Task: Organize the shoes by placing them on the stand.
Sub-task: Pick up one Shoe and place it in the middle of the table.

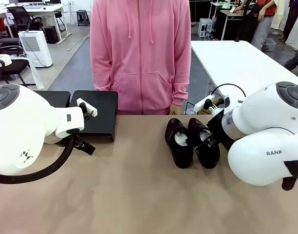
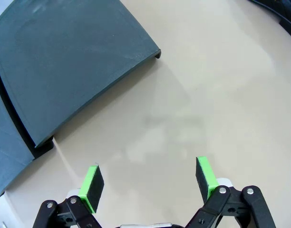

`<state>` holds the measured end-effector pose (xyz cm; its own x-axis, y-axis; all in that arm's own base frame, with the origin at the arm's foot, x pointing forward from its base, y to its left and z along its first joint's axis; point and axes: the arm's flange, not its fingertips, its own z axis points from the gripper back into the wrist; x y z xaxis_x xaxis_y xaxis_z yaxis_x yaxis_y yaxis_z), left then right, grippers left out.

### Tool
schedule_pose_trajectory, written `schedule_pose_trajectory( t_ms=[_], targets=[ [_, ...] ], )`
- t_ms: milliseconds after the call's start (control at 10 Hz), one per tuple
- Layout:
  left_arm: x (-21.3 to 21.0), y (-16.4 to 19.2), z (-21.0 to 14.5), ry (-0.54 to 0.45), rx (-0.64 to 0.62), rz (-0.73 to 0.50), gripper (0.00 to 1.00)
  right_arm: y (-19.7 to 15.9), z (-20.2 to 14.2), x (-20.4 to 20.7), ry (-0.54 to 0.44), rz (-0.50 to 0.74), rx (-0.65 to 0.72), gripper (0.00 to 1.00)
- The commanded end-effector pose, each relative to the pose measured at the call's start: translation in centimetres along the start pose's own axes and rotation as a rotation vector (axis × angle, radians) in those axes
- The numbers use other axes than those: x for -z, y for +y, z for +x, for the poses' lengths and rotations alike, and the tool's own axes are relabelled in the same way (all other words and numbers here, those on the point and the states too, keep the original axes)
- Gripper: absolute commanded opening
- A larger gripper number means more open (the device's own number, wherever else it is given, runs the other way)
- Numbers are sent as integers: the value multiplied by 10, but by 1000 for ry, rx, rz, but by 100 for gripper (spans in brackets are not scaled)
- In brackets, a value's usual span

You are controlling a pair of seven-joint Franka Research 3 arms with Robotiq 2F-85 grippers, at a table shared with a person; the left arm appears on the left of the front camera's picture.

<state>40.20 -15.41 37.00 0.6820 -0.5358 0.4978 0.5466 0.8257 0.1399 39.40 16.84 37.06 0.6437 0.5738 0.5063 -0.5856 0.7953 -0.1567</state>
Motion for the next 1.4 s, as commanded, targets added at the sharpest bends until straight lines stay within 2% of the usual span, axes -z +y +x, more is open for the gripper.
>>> schedule_pose_trajectory(
  t_ms=[0, 100, 200, 500, 700, 800, 1000, 1300],
  targets=[
    [0, 1, 0, 0, -3, 0, 100, 0, 0, 0, 0, 0, 2, 100],
    [0, 0, 0, 0, 0, 0, 100, 0, 0, 0, 0, 0, 0, 100],
    [-33, 7, 9, -79, -5, 0, 100, -23, -2, -23, -38, 25, 73, 100],
    [-112, 61, 22, -118, -97, -109, 100, -95, -23, -89, -169, 93, 200, 100],
    [-147, 93, 27, -137, -119, -212, 100, -131, -42, -113, -175, 166, 242, 100],
    [-160, 112, 25, -160, -142, -292, 100, -152, -56, -124, -129, 249, 242, 100],
    [-174, 127, 16, -184, -141, -403, 100, -180, -78, -141, -155, 280, 272, 100],
    [-178, 135, 0, -186, -165, -452, 100, -204, -102, -144, -188, 312, 314, 100]
  ],
)
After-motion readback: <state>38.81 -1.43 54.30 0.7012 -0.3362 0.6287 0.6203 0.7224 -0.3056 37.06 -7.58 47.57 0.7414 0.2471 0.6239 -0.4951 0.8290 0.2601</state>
